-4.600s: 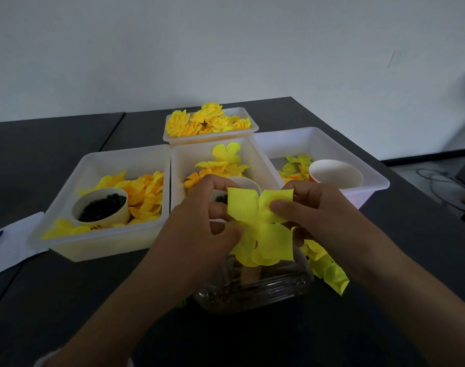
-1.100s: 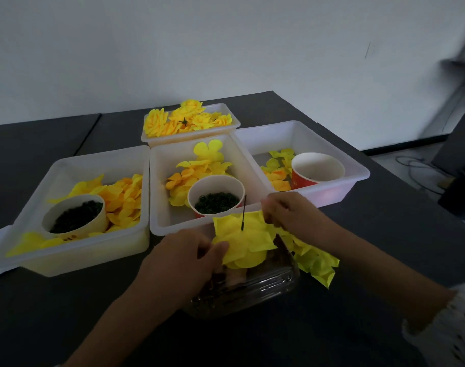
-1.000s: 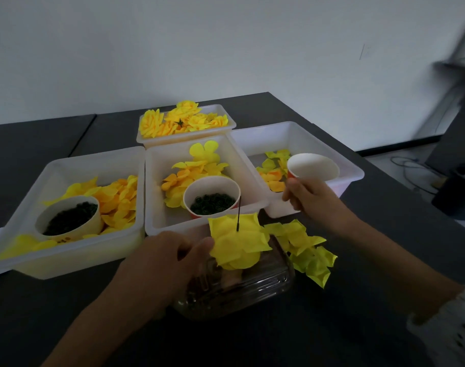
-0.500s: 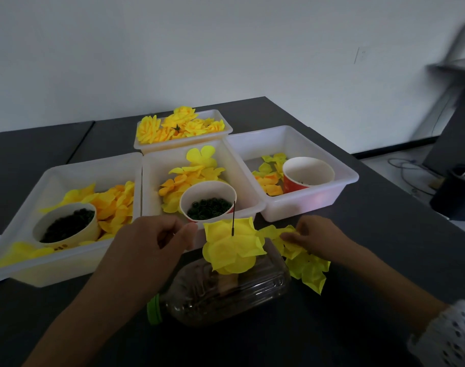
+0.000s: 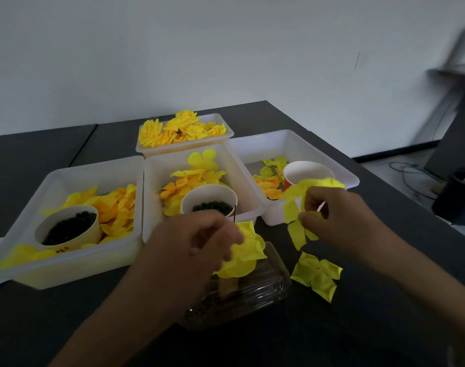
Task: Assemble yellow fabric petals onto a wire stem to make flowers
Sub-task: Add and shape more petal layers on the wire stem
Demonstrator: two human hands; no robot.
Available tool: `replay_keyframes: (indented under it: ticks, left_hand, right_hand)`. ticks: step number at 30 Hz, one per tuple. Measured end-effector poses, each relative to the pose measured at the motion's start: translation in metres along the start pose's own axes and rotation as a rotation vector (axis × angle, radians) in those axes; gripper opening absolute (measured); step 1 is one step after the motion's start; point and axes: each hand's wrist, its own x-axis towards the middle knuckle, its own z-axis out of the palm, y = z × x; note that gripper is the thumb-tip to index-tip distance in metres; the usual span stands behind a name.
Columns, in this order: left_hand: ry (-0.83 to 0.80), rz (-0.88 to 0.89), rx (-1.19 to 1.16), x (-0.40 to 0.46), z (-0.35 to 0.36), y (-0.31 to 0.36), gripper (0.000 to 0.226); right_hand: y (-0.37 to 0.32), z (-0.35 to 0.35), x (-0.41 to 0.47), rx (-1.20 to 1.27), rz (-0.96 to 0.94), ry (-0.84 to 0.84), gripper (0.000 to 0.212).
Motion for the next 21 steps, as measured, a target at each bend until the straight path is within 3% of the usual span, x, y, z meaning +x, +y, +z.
replay_keyframes:
  ticks: [4, 6, 9, 15, 21]
  left_hand:
    - [-0.254, -0.128, -0.318, 0.012, 0.026, 0.013, 0.039]
    - [-0.274, -0.200, -0.430, 0.019, 0.035, 0.018, 0.047]
    - [-0.242, -0.293, -0.513, 0.026, 0.041, 0.020, 0.036]
    - [-0.199, -0.229, -0.320, 0.028, 0.042, 0.003, 0.018]
    - [-0.182, -0.161, -0.352, 0.031, 0.038, 0.002, 0.015]
  right_hand:
    - [-0.058, -0.007, -0.018, -0.092, -0.229, 0.086, 0.021]
    - [-0.074, -0.001, -0.024, -0.207, -0.282, 0.035, 0.024]
    - [-0.073, 0.008, -0.031, -0.317, -0.277, -0.004, 0.025]
    - [-0.059, 0.003, -0.046, -0.027, -0.227, -0.197, 0.043]
    - [-0.043, -0.008, -0.032, 0.255, -0.043, -0.069, 0.041]
